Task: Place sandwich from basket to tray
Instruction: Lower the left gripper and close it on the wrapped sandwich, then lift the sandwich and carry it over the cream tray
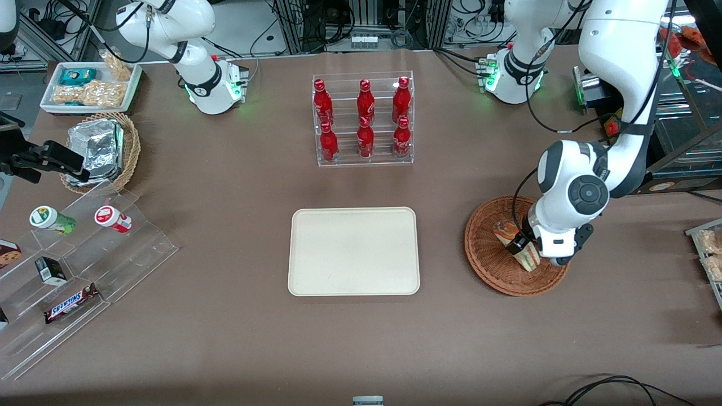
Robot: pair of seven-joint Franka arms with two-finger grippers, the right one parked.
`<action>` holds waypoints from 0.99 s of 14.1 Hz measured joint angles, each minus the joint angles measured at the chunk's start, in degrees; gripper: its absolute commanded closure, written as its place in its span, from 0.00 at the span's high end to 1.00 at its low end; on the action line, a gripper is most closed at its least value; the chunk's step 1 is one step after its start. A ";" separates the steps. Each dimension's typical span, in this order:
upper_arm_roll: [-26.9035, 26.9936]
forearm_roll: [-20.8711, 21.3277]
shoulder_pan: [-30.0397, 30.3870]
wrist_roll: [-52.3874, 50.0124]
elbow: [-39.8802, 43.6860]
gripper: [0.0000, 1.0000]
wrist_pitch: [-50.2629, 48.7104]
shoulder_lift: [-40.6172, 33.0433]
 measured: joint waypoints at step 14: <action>-3.63 -0.03 -8.94 2.25 21.53 0.03 -22.14 3.78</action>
